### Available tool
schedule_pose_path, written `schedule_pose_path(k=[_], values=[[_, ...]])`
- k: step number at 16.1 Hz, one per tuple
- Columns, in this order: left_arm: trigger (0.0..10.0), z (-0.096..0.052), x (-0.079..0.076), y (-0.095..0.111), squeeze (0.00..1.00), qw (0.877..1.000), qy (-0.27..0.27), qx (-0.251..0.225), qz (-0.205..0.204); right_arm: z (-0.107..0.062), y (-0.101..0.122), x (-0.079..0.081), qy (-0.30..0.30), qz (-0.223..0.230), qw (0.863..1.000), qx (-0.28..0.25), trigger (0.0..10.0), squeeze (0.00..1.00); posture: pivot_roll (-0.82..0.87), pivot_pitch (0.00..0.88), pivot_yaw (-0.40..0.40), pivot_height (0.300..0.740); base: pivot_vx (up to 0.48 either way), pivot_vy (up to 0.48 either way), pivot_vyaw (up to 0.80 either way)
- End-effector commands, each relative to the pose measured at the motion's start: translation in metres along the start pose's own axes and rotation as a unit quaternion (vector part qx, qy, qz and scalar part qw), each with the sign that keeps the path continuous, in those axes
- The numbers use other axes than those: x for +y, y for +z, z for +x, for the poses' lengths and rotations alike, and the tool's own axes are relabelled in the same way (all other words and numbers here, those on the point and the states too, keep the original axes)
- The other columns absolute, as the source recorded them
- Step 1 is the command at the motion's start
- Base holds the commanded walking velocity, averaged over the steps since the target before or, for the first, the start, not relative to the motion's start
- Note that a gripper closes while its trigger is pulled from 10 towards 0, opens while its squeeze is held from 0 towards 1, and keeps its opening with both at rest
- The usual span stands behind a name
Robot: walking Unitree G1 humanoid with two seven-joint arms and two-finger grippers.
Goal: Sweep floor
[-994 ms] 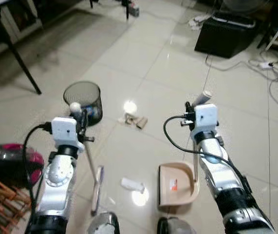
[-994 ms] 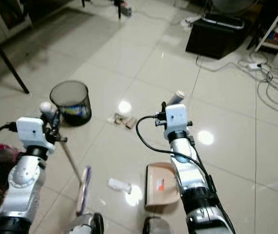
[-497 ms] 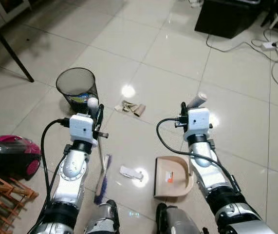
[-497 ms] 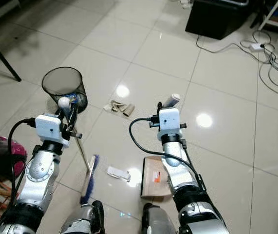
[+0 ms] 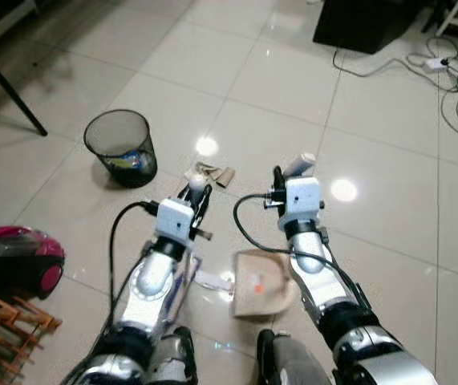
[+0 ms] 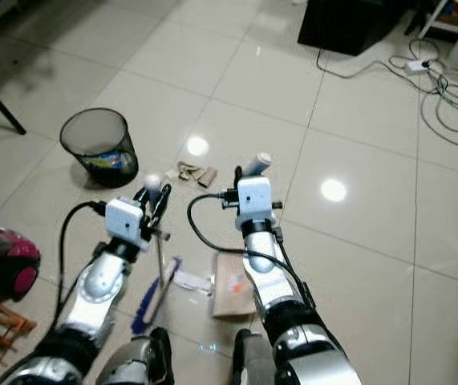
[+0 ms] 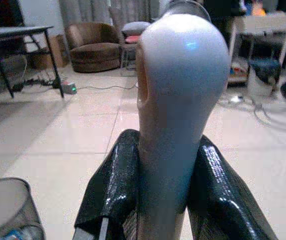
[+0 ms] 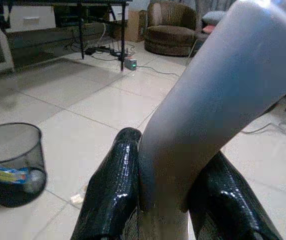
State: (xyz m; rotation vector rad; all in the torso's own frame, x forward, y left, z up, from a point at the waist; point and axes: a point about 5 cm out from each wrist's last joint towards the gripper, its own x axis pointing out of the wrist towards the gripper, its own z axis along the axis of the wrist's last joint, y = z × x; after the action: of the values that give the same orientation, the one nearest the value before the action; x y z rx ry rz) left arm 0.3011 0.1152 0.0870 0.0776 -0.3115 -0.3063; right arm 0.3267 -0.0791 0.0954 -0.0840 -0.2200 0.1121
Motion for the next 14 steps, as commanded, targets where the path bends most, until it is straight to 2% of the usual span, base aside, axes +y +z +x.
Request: schedule_pose_path(k=[1, 2, 3, 5, 7, 9, 11, 12, 13, 14], values=[[10.0, -0.002, 0.000, -0.006, 0.00, 0.998, 0.035, 0.014, -0.048, -0.004, -0.008, 0.004, 0.007, 0.010, 1.000, 0.022, 10.0, 0.00, -0.07, 0.297, -0.009, 0.740, 0.000, 0.000, 0.00], [10.0, 0.005, 0.006, -0.001, 0.00, 0.994, 0.077, 0.000, -0.079, -0.006, -0.010, 0.001, 0.003, 0.004, 1.000, 0.028, 10.0, 0.00, -0.07, 0.295, -0.010, 0.740, 0.000, 0.000, 0.00], [10.0, 0.016, 0.015, 0.008, 0.00, 0.984, 0.129, -0.024, -0.122, -0.006, -0.014, -0.005, -0.012, 0.004, 0.999, 0.039, 10.0, 0.00, -0.07, 0.284, -0.015, 0.740, 0.000, 0.000, 0.00], [10.0, 0.029, 0.023, 0.021, 0.00, 0.973, 0.153, -0.057, -0.165, -0.006, -0.017, -0.012, -0.022, 0.005, 0.999, 0.047, 10.0, 0.00, -0.06, 0.275, -0.017, 0.740, 0.000, 0.000, 0.00], [10.0, 0.037, 0.025, 0.032, 0.00, 0.968, 0.137, -0.082, -0.191, -0.007, -0.018, -0.019, -0.027, 0.003, 0.998, 0.051, 10.0, 0.00, -0.06, 0.265, -0.015, 0.740, 0.000, 0.000, 0.00], [10.0, 0.044, 0.035, 0.050, 0.00, 0.965, 0.111, -0.119, -0.208, -0.008, -0.022, -0.033, -0.055, 0.010, 0.997, 0.057, 10.0, 0.00, -0.05, 0.230, -0.013, 0.740, 0.000, 0.000, 0.00], [10.0, 0.047, 0.039, 0.057, 0.00, 0.973, 0.079, -0.123, -0.177, -0.009, -0.022, -0.040, -0.065, 0.017, 0.996, 0.058, 10.0, 0.00, -0.04, 0.200, -0.012, 0.740, 0.000, 0.000, 0.00], [10.0, 0.054, 0.046, 0.070, 0.00, 0.984, 0.036, -0.119, -0.125, -0.009, -0.021, -0.049, -0.078, 0.032, 0.995, 0.049, 10.0, 0.00, -0.04, 0.175, -0.010, 0.740, 0.000, 0.000, 0.00], [10.0, 0.061, 0.056, 0.084, 0.00, 0.990, 0.008, -0.116, -0.084, -0.010, -0.018, -0.058, -0.089, 0.042, 0.994, 0.036, 10.0, 0.00, -0.04, 0.155, -0.012, 0.740, 0.000, 0.000, 0.00], [10.0, 0.064, 0.059, 0.088, 0.00, 0.991, 0.003, -0.113, -0.072, -0.010, -0.017, -0.061, -0.092, 0.045, 0.994, 0.033, 10.0, 0.00, -0.05, 0.149, -0.012, 0.740, 0.000, 0.000, 0.00]])
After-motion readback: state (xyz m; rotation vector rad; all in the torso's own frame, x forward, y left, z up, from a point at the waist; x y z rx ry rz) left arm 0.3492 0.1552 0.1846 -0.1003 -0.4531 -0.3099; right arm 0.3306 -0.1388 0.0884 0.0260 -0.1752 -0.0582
